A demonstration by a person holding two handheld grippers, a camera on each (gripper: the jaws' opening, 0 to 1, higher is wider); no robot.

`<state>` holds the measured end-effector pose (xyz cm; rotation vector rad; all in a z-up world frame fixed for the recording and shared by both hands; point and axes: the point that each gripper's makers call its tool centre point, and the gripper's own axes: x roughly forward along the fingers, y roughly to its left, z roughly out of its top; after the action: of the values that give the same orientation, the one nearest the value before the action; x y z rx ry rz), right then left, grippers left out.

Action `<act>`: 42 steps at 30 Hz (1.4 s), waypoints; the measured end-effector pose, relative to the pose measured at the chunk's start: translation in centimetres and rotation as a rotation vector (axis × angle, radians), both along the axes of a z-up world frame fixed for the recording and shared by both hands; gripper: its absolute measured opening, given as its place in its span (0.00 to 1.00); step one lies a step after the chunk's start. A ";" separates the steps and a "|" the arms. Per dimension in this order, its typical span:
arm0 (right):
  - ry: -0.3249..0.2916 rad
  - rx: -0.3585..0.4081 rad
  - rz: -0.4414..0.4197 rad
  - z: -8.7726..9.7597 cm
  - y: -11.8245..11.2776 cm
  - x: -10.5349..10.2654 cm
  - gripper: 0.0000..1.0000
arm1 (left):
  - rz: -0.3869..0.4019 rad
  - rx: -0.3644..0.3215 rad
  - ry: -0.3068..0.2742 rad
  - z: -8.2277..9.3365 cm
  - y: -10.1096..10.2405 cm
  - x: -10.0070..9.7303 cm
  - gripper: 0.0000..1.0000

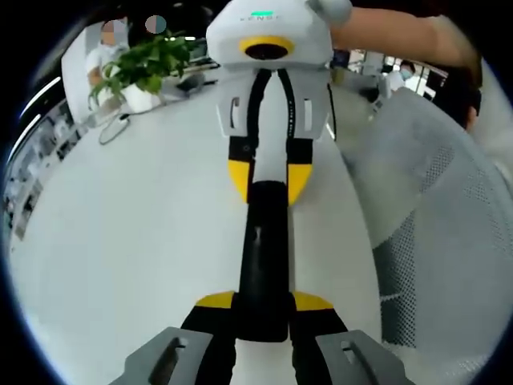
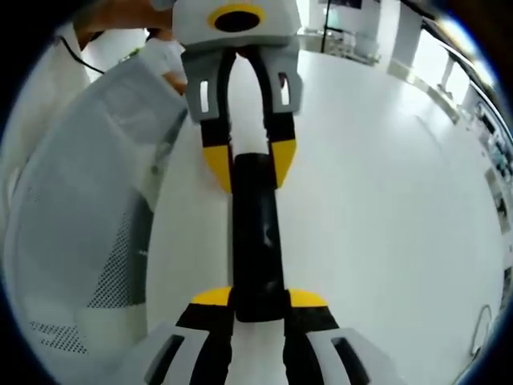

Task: Press the specified remote control buttons in sequence, fully releasing each button before pressing the next.

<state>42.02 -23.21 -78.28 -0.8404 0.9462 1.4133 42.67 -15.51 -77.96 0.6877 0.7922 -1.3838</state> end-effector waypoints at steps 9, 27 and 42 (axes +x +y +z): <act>-0.005 0.004 0.005 -0.1 0.2 -0.5 0.20 | -0.003 0.001 0.001 -0.5 0.0 -0.6 0.23; -0.052 -0.033 0.047 -0.3 0.0 -0.4 0.21 | -0.004 0.001 -0.038 -0.4 0.1 -0.6 0.24; -0.071 -0.056 0.051 -0.1 -0.9 -0.4 0.22 | -0.003 0.003 -0.043 -0.5 0.1 -0.5 0.24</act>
<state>41.63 -24.10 -78.40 -0.9559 0.9193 1.3972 42.12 -15.44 -78.47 0.7183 0.7595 -1.3663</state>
